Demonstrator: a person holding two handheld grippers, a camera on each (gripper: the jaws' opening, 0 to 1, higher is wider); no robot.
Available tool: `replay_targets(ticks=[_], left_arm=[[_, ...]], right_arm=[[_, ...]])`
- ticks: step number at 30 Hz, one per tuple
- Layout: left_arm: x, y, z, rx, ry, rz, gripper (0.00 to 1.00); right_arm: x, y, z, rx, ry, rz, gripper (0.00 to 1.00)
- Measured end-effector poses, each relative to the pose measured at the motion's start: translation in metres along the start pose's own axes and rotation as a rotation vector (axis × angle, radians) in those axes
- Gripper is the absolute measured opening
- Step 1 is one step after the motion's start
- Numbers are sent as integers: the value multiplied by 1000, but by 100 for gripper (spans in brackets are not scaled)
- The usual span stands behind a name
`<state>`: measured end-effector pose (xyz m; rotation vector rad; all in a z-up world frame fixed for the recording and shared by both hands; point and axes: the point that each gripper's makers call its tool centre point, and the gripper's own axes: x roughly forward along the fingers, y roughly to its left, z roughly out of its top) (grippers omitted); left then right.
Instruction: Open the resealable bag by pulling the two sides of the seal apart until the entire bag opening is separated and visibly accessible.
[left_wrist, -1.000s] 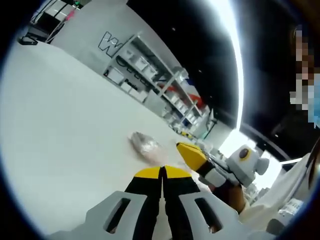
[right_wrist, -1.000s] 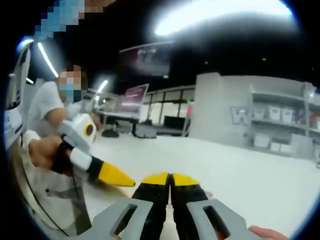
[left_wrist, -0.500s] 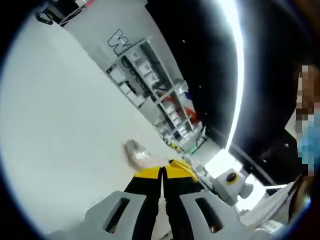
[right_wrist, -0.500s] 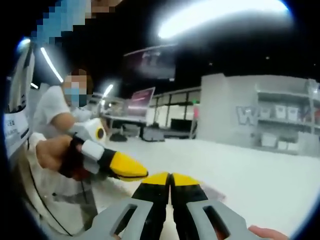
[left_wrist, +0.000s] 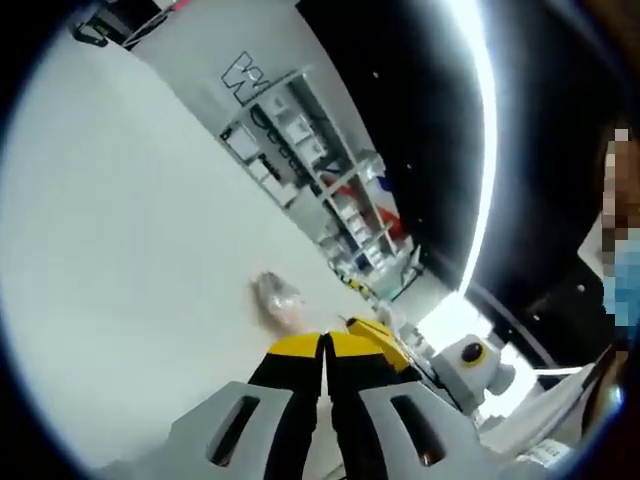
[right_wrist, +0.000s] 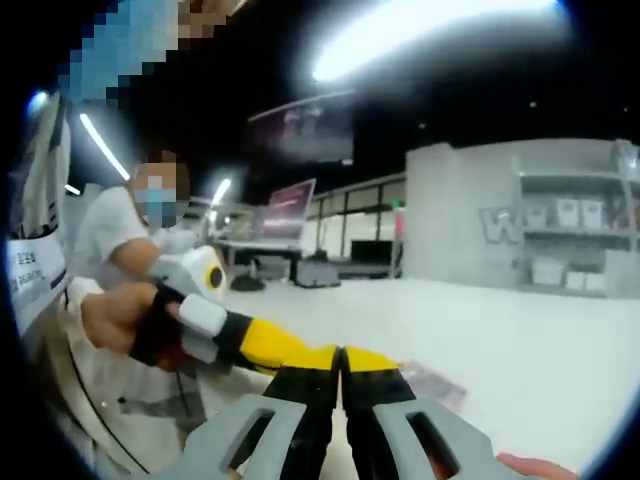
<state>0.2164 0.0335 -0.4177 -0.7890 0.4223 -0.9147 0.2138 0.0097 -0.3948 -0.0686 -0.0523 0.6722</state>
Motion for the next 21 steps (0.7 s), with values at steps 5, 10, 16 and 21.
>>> replay_targets(ticks=[5, 10, 16, 21], left_arm=[[0, 0, -1, 12, 4, -4, 0], [0, 1, -4, 26, 16, -1, 0], [1, 2, -12, 65, 49, 9, 0], [0, 2, -13, 70, 53, 7, 0]], right_arm=[[-2, -3, -1, -4, 3, -11, 0], [-2, -4, 2, 5, -9, -12, 0], [-2, -11, 0, 11, -1, -35, 0], [-2, -10, 0, -2, 3, -37, 0]])
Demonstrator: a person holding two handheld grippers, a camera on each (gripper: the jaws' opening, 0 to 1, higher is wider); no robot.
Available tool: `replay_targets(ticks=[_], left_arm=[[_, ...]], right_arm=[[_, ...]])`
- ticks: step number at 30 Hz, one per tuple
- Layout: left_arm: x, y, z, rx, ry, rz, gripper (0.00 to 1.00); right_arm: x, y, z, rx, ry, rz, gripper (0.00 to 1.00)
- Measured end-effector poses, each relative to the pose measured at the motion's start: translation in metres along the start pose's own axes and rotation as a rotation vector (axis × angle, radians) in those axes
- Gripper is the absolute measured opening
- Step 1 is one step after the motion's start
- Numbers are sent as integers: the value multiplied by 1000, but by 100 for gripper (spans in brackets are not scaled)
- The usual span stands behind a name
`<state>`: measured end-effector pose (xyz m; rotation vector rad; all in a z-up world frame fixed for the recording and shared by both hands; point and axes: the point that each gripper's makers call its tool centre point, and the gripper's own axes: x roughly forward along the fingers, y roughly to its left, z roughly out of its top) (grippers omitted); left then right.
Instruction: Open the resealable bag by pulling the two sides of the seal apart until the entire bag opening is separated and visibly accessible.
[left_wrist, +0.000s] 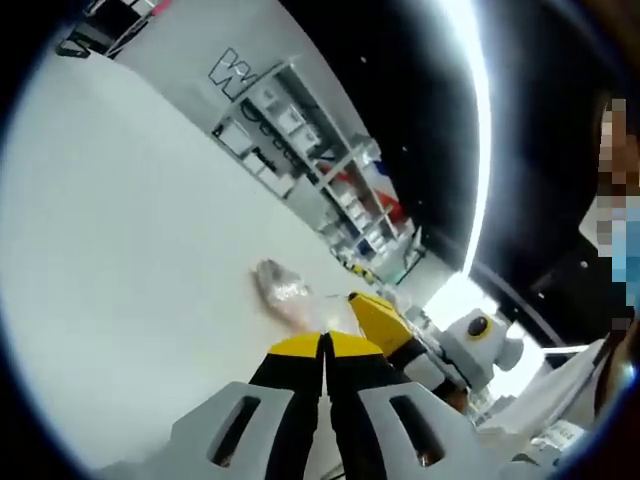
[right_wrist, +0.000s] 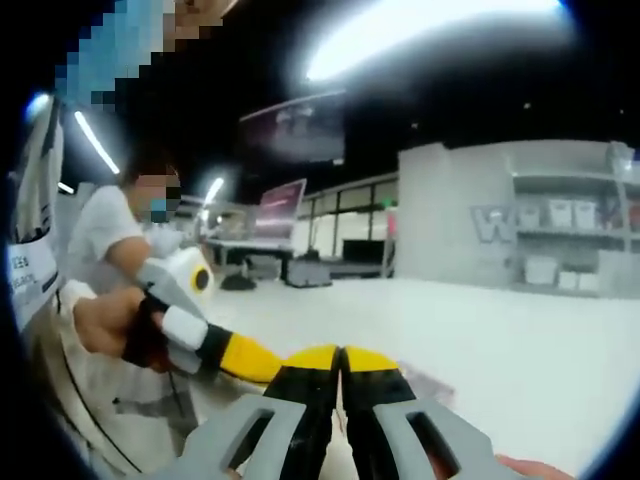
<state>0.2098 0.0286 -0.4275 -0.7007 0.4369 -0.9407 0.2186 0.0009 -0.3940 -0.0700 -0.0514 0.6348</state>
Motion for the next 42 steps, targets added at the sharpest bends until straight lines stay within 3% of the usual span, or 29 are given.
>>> replay_targets(ticks=[4, 6, 8, 9, 11, 12, 15, 20, 23, 26, 34, 37, 40, 42], left_arm=[[0, 0, 0, 7, 1, 2, 0], [0, -2, 1, -7, 2, -11, 0], [-1, -8, 14, -58, -69, -35, 1], [-2, -12, 15, -62, -67, -52, 4], [-1, -11, 17, -71, -63, -37, 27], [-1, -7, 18, -61, -71, -10, 31], [-3, -1, 15, -55, -54, 4, 21], [-1, -1, 20, -80, -80, 3, 20], [0, 0, 18, -72, -66, 2, 15], [1, 1, 9, -48, -30, 2, 1], [2, 0, 1, -16, 6, -2, 0], [1, 0, 1, -8, 8, 2, 0], [1, 1, 1, -8, 4, 5, 0], [1, 1, 0, -1, 7, 9, 0]], right_arm=[[-2, -2, 3, 7, -13, -11, 0], [-2, 5, 0, 64, 14, 24, 0], [-1, 8, 1, 65, 6, 37, 0], [0, 11, 1, 63, 5, 41, 0], [1, 14, 0, 51, 3, 47, 0], [1, 15, 0, 55, 1, 50, 0], [0, 16, 1, 75, -5, 56, 0], [1, 20, 3, 82, -14, 67, 0], [0, 19, 4, 98, -18, 71, 0], [0, 17, 4, 105, -20, 67, 0], [-1, -1, 1, 65, -6, 9, 0], [-1, 5, 3, 77, -18, 49, 0], [0, 12, 10, 11, -36, 65, 16], [0, 19, 9, -71, -23, 77, 18]])
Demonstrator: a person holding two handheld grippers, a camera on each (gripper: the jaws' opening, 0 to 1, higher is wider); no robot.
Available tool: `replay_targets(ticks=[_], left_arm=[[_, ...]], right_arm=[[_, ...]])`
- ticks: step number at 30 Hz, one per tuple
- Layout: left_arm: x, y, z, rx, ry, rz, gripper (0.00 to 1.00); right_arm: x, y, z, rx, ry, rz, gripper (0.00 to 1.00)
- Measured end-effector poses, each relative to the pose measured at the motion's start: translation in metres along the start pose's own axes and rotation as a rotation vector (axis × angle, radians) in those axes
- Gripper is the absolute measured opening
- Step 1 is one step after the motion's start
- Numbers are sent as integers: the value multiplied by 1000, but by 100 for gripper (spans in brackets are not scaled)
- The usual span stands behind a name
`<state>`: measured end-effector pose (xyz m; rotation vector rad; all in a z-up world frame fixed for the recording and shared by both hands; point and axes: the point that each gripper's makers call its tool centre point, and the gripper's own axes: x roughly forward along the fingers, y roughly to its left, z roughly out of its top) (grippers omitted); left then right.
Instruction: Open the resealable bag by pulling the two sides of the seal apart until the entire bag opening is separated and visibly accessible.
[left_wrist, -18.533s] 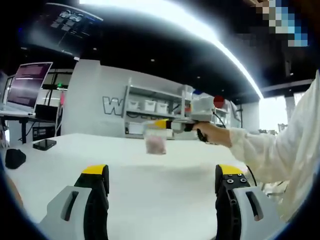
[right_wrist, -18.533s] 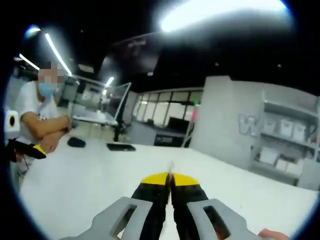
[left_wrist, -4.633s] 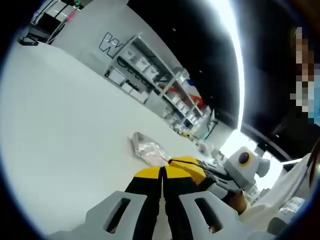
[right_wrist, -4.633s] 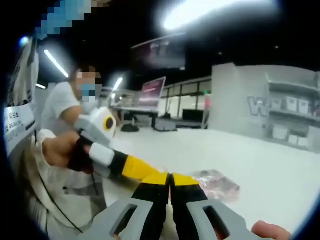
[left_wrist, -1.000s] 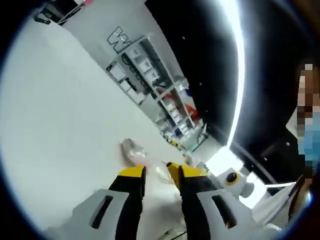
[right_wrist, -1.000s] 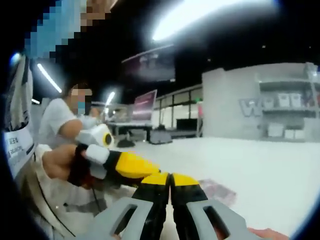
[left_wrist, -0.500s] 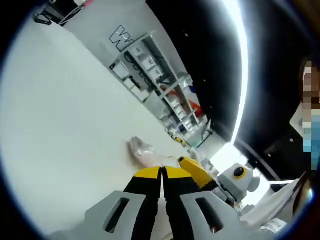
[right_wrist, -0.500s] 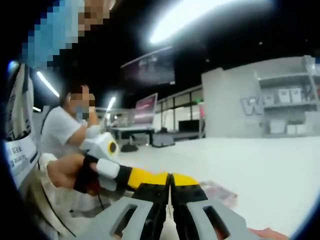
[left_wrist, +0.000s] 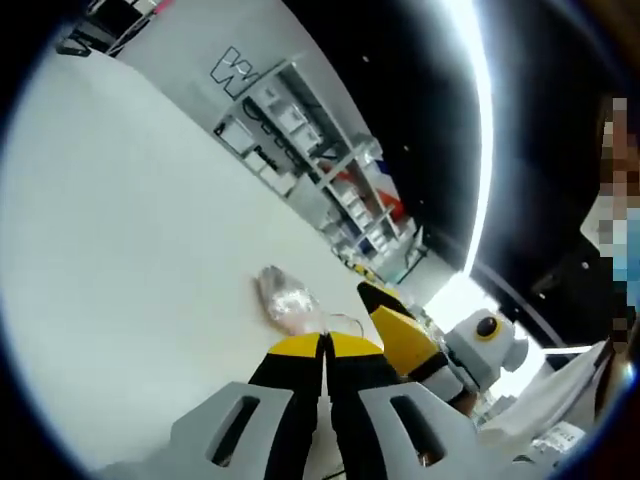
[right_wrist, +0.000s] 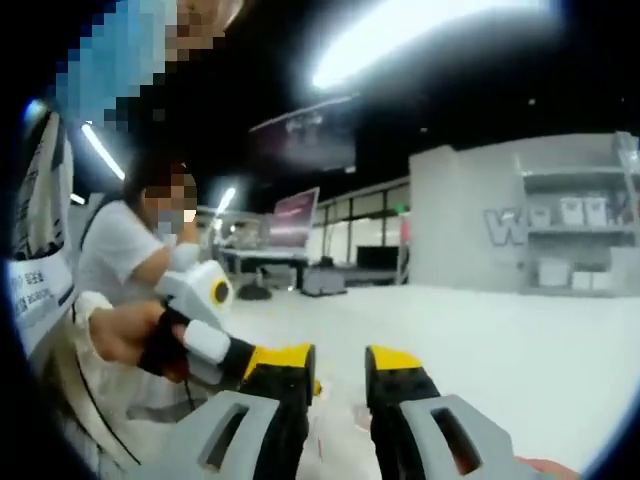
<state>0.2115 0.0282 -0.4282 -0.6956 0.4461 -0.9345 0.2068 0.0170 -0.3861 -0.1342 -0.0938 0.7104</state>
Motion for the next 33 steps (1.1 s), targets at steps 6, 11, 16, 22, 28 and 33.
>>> replay_targets(ticks=[6, 11, 16, 22, 28, 33], left_arm=[[0, 1, -1, 8, 2, 2, 0], [-1, 0, -1, 13, -1, 1, 0], [-2, 1, 0, 20, -9, 4, 0], [0, 1, -2, 39, -1, 12, 0], [0, 1, -2, 43, 1, 11, 0], [0, 1, -2, 47, 2, 9, 0]], right_arm=[[2, 9, -10, -262, 109, -18, 16], [0, 1, -17, -253, 150, -30, 16], [-4, -2, -28, -212, 199, -21, 15], [-4, 0, -35, -186, 235, -10, 7], [-4, -2, -31, -170, 220, -20, 0], [-5, -6, -26, -146, 194, -41, 0]])
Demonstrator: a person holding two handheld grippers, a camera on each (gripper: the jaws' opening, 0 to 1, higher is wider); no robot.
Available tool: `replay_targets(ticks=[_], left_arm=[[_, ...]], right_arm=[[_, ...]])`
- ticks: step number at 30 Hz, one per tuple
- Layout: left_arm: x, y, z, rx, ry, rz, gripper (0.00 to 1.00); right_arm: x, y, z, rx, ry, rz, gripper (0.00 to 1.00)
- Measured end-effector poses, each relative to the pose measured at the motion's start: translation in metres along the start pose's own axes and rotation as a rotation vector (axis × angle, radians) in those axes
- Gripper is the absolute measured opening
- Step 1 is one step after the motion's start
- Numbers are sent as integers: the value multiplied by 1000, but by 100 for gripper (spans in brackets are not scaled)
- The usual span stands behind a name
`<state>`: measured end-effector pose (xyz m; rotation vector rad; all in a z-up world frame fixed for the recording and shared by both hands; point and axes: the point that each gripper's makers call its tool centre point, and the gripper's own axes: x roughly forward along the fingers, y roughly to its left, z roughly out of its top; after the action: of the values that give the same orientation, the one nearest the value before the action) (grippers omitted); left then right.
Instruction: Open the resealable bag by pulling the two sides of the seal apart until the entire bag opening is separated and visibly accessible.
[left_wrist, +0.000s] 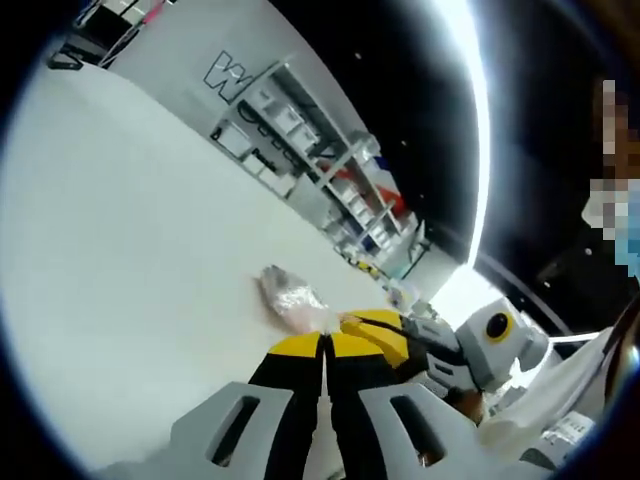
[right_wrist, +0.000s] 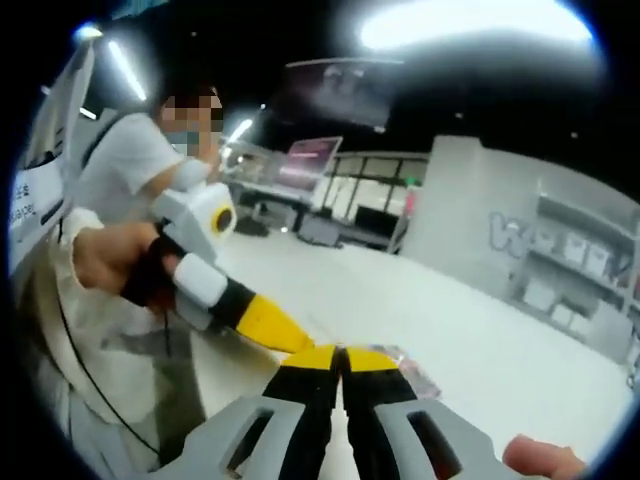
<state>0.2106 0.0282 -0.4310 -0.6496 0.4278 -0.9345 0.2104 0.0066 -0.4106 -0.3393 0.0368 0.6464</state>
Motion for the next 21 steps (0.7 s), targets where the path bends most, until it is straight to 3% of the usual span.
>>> replay_targets(ticks=[11, 16, 21], left_arm=[[-2, -3, -1, 13, 2, -5, 0], [-5, -11, 8, 141, -24, -11, 1], [-7, -13, 10, 176, -40, -18, 3]], right_arm=[[-1, -7, 6, 27, -37, -33, 0], [-1, -10, 10, 29, -54, -43, 0], [-2, -12, 13, 14, -70, -60, 0]])
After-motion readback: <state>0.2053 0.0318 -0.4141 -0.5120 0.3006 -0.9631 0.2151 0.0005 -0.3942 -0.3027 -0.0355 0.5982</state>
